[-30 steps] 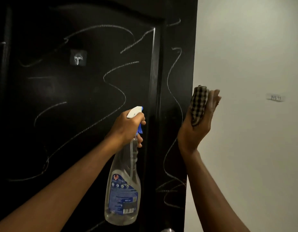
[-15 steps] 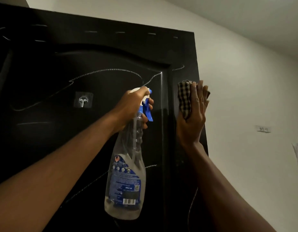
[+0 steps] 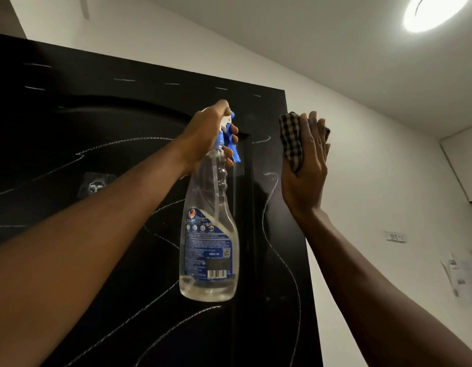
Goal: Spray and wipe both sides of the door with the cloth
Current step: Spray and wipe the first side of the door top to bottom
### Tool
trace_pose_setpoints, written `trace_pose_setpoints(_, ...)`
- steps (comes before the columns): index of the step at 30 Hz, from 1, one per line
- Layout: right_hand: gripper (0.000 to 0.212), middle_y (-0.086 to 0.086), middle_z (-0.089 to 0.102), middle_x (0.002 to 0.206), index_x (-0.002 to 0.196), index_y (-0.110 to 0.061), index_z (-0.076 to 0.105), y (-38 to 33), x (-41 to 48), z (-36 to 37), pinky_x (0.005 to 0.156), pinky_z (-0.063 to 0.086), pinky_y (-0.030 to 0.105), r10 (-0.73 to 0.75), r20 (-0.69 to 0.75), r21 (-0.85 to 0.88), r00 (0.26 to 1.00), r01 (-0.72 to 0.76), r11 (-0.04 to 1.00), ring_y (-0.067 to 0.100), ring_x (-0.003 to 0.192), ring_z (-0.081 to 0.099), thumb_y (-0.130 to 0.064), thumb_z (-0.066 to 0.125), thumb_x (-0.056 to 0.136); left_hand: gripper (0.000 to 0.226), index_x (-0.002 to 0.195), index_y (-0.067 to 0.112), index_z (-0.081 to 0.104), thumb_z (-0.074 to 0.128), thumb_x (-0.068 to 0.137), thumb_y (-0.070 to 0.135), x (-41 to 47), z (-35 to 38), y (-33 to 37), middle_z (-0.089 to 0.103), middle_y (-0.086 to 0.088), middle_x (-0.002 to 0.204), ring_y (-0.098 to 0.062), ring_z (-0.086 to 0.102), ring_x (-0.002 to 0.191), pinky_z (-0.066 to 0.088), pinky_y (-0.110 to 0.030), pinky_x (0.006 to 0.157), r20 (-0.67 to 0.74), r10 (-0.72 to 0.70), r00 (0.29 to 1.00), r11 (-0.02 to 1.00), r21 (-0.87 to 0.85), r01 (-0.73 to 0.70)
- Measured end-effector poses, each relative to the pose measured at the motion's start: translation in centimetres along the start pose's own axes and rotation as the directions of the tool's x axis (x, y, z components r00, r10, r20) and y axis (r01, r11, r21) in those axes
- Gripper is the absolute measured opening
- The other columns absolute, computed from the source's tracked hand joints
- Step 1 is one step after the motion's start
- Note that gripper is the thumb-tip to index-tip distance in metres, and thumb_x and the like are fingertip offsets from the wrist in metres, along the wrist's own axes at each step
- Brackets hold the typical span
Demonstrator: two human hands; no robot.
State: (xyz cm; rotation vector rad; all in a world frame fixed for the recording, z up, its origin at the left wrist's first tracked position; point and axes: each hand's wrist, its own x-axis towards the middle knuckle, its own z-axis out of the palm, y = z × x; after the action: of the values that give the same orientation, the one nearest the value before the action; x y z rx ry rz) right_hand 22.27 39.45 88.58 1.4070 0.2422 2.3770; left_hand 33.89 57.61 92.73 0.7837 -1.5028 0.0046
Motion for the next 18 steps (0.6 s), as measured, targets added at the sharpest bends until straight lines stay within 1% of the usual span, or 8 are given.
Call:
trace_pose_setpoints(2, 0.058, 0.022, 0.036, 0.159, 0.150, 0.001, 0.041, 0.5, 0.3, 0.0, 0.121, 0.019, 0.065, -0.013, 0.001, 0.012, 1.000, 0.013, 1.000, 0.037, 0.152, 0.022, -0.013, 0.050, 0.094, 0.028, 0.104, 0.009, 0.053, 0.042, 0.099, 0.034, 0.6, 0.4, 0.0, 0.056, -0.006, 0.079, -0.008, 0.055, 0.049, 0.047, -0.021, 0.048, -0.018, 0.008, 1.000, 1.000, 0.002, -0.008)
trace_pose_setpoints(5, 0.058, 0.021, 0.036, 0.159, 0.150, 0.000, 0.040, 1.2, 0.6, -0.1, 0.122, 0.019, 0.063, -0.034, 0.000, 0.029, 0.999, 0.034, 0.999, 0.036, 0.152, 0.022, -0.014, 0.051, 0.094, 0.023, 0.104, 0.015, 0.054, 0.041, 0.099, 0.033, 1.5, 0.8, 0.2, 0.052, -0.004, 0.080, -0.013, 0.053, 0.067, 0.047, -0.023, 0.053, -0.081, 0.062, 0.995, 0.998, 0.009, -0.062)
trace_pose_setpoints(8, 0.059, 0.019, 0.035, 0.159, 0.151, -0.002, 0.040, 1.8, 0.5, -0.1, 0.123, 0.018, 0.060, -0.037, 0.005, 0.051, 0.999, 0.037, 0.998, 0.033, 0.153, 0.022, -0.008, 0.053, 0.093, 0.022, 0.105, 0.014, 0.053, 0.041, 0.099, 0.032, 2.1, 1.0, 0.5, 0.053, -0.004, 0.081, -0.014, 0.053, 0.068, 0.049, -0.022, 0.051, -0.114, 0.107, 0.988, 0.994, 0.045, -0.103)
trace_pose_setpoints(10, 0.062, 0.019, 0.035, 0.160, 0.151, -0.002, 0.040, 2.3, 0.5, -0.1, 0.123, 0.019, 0.061, -0.035, 0.005, 0.061, 0.999, 0.034, 0.998, 0.033, 0.153, 0.022, 0.000, 0.057, 0.092, 0.028, 0.109, 0.012, 0.055, 0.042, 0.098, 0.034, 2.4, 1.1, 0.6, 0.057, -0.006, 0.084, -0.015, 0.057, 0.072, 0.050, -0.021, 0.052, -0.097, 0.087, 0.991, 0.994, 0.081, -0.079)
trace_pose_setpoints(12, 0.064, 0.019, 0.035, 0.160, 0.151, -0.002, 0.040, 2.8, 0.4, -0.1, 0.122, 0.019, 0.062, -0.029, 0.001, 0.071, 1.000, 0.028, 0.997, 0.032, 0.153, 0.021, 0.003, 0.059, 0.090, 0.034, 0.113, 0.011, 0.057, 0.042, 0.098, 0.037, 2.6, 1.1, 0.6, 0.061, -0.009, 0.090, -0.017, 0.060, 0.076, 0.051, -0.024, 0.053, -0.073, 0.050, 0.996, 0.992, 0.119, -0.041)
trace_pose_setpoints(15, 0.063, 0.018, 0.035, 0.160, 0.152, -0.003, 0.040, 3.1, 0.2, -0.1, 0.123, 0.019, 0.060, -0.012, -0.002, 0.091, 1.000, 0.012, 0.996, 0.026, 0.154, 0.019, 0.001, 0.057, 0.091, 0.038, 0.116, 0.009, 0.058, 0.041, 0.098, 0.038, 2.8, 1.0, 0.7, 0.063, -0.012, 0.092, -0.016, 0.063, 0.070, 0.050, -0.024, 0.050, -0.076, 0.030, 0.997, 0.991, 0.133, -0.019)
trace_pose_setpoints(18, 0.063, 0.017, 0.035, 0.161, 0.152, -0.004, 0.039, 3.1, 0.0, -0.2, 0.125, 0.018, 0.057, 0.005, 0.004, 0.104, 1.000, -0.006, 0.995, 0.026, 0.154, 0.019, 0.002, 0.057, 0.092, 0.039, 0.111, 0.009, 0.059, 0.040, 0.097, 0.040, 2.9, 0.9, 0.8, 0.063, -0.013, 0.091, -0.015, 0.063, 0.062, 0.050, -0.024, 0.049, -0.097, 0.030, 0.995, 0.988, 0.152, -0.015)
